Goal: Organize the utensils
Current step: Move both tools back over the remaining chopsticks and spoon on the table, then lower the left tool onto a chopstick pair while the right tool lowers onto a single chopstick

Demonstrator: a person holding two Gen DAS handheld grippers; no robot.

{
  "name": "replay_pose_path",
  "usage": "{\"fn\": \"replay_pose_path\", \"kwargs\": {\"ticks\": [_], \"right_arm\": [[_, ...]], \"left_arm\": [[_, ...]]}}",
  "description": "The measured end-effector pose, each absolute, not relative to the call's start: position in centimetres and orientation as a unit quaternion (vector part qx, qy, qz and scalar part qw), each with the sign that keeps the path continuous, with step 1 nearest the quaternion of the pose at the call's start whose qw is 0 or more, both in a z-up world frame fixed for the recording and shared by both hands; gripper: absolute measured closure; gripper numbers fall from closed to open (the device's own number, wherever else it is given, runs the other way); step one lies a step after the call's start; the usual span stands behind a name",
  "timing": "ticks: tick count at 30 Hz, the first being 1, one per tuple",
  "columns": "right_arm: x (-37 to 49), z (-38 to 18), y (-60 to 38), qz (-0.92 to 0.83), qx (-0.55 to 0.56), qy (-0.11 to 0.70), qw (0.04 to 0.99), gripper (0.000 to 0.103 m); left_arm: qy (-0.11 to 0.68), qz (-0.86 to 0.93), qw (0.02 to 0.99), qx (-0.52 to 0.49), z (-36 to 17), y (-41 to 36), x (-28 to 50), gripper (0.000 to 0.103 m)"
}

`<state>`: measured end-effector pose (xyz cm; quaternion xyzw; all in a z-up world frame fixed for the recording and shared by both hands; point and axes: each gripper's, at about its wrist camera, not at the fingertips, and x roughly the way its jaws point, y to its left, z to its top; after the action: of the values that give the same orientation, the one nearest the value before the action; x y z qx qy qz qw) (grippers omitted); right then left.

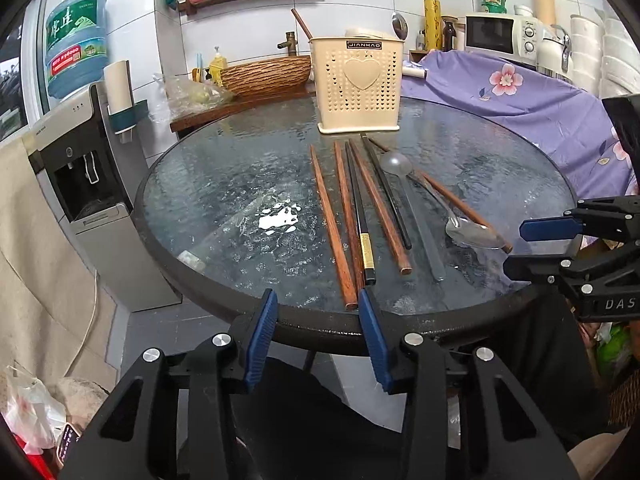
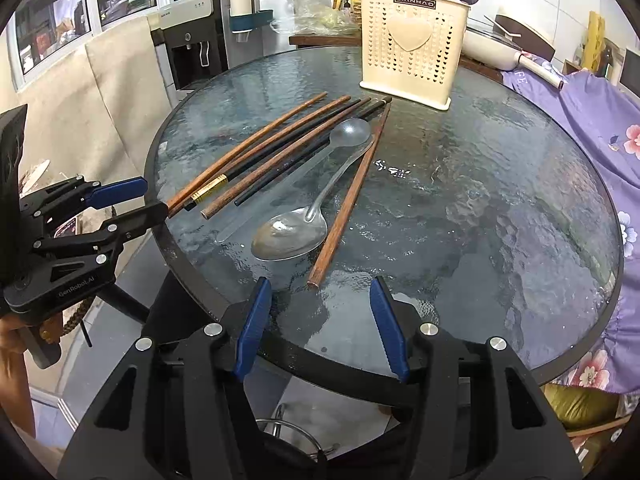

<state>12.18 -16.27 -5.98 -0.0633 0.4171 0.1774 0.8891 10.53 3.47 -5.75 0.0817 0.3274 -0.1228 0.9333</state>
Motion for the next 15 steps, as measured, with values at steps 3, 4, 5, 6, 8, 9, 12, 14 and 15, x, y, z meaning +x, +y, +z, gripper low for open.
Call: {"fn": "replay_pose_path", "kwargs": {"ticks": [3,4,5,6,8,9,12,14,15], "right_arm": [[12.38,-6.01,-16.37,0.171,-0.064,0.416,0.891,0.051],[12.48,-6.00,-16.49,0.169,-0.061,0.416,0.891,0.051],[12.56,-5.99,-16.61,0.166,-0.060,0.416,0.892,0.052],[12.62,-5.99,-16.68,0.164,-0.059,0.416,0.892,0.053],[12.69,-6.02,-16.92,0.160,-0.059,0.415,0.894,0.053],[12.72,-6.03,-16.99,0.158,-0.060,0.414,0.894,0.053],[12.90,-6.05,-17.19,0.155,-0.058,0.413,0.895,0.053],[12.89,-6.04,-17.19,0.154,-0.059,0.413,0.895,0.054],[12.89,-6.05,-17.13,0.155,-0.058,0.413,0.896,0.054]], "left_arm": [[0.327,-0.123,0.933,0.082,-5.78,3.36,10.66,0.063],[0.328,-0.122,0.933,0.080,-5.78,3.34,10.73,0.064],[0.329,-0.123,0.933,0.080,-5.77,3.27,10.79,0.065],[0.330,-0.124,0.932,0.080,-5.72,3.29,10.84,0.067],[0.332,-0.120,0.932,0.079,-5.69,3.52,10.88,0.068],[0.334,-0.118,0.932,0.079,-5.73,3.65,10.92,0.068],[0.338,-0.120,0.931,0.065,-5.77,4.15,10.94,0.069],[0.338,-0.120,0.931,0.064,-5.81,4.19,10.84,0.069],[0.334,-0.119,0.932,0.069,-5.85,4.03,10.76,0.069]]}}
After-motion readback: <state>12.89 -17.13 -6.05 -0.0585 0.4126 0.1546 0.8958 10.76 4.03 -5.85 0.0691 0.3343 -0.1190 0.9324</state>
